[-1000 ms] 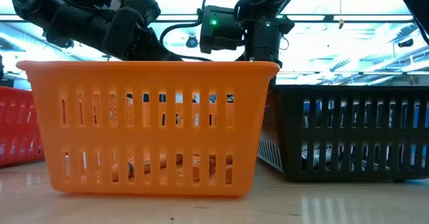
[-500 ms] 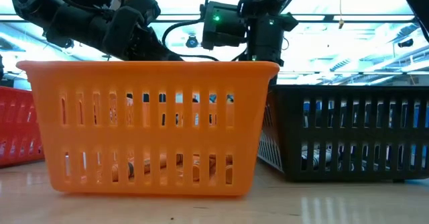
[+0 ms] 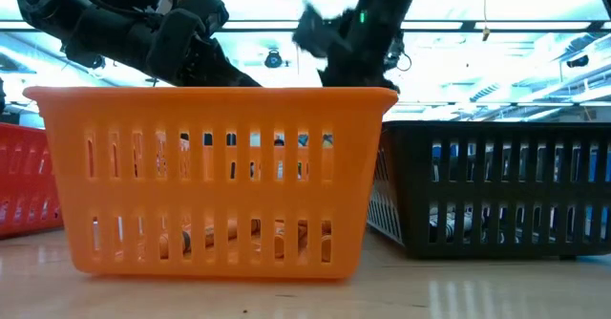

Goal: Sort crayons
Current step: Put the orange crayon into the orange bin

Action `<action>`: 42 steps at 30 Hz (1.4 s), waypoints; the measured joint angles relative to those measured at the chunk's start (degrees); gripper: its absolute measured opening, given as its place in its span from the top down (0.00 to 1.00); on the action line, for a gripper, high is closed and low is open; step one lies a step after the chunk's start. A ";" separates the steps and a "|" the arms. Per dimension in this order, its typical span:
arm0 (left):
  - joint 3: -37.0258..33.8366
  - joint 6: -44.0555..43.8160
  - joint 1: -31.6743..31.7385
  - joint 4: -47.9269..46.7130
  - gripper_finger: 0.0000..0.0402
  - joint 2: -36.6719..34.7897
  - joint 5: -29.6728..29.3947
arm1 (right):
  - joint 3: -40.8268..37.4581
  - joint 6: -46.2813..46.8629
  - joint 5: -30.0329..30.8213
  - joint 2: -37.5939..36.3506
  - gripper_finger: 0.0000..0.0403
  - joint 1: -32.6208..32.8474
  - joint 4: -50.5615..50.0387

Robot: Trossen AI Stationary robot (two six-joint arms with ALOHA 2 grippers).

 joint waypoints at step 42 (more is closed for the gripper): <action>0.00 0.06 -2.80 17.87 0.68 0.00 7.65 | 0.17 -24.70 21.61 -4.91 0.92 14.12 34.87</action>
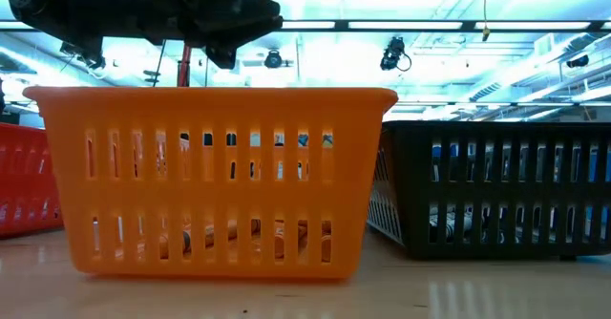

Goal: Sort crayons
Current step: Put the orange crayon into the orange bin

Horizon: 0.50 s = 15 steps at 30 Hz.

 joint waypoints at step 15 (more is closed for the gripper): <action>0.00 -0.22 -0.02 0.29 0.93 0.00 0.20 | 0.02 0.24 -1.40 0.00 0.85 -0.02 -0.29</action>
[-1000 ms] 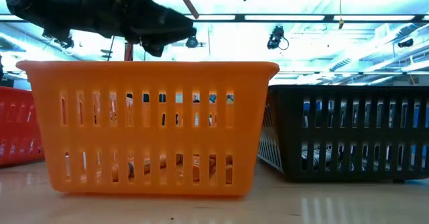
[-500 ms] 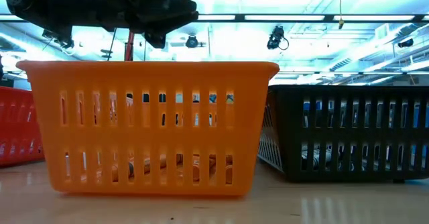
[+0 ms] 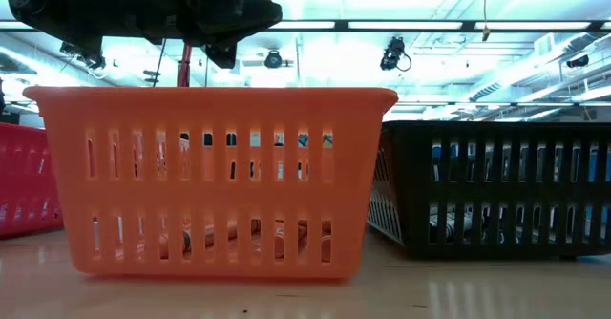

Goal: Sort crayons
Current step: Put the orange crayon into the orange bin

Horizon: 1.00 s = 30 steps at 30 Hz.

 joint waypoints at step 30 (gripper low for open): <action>-0.02 -3.11 -0.33 -13.02 0.90 0.00 -0.35 | -9.18 19.45 11.46 -2.88 0.78 8.41 -30.96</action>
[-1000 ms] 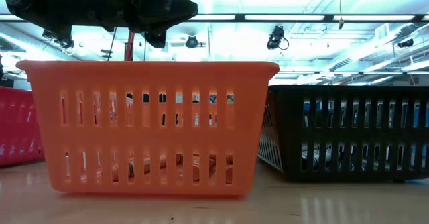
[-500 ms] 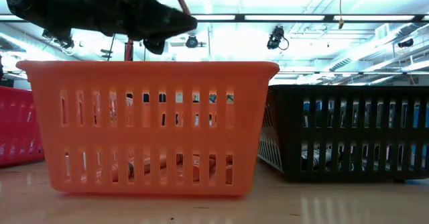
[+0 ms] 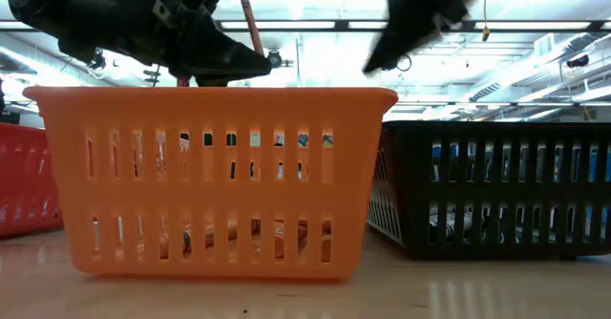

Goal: Sort crayons
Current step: Put the orange crayon into the orange bin

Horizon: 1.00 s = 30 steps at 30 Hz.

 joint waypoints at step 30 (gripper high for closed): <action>16.37 -21.28 -8.97 -25.97 0.90 0.02 -6.96 | -44.78 -28.94 -14.24 -25.50 0.79 -8.80 54.81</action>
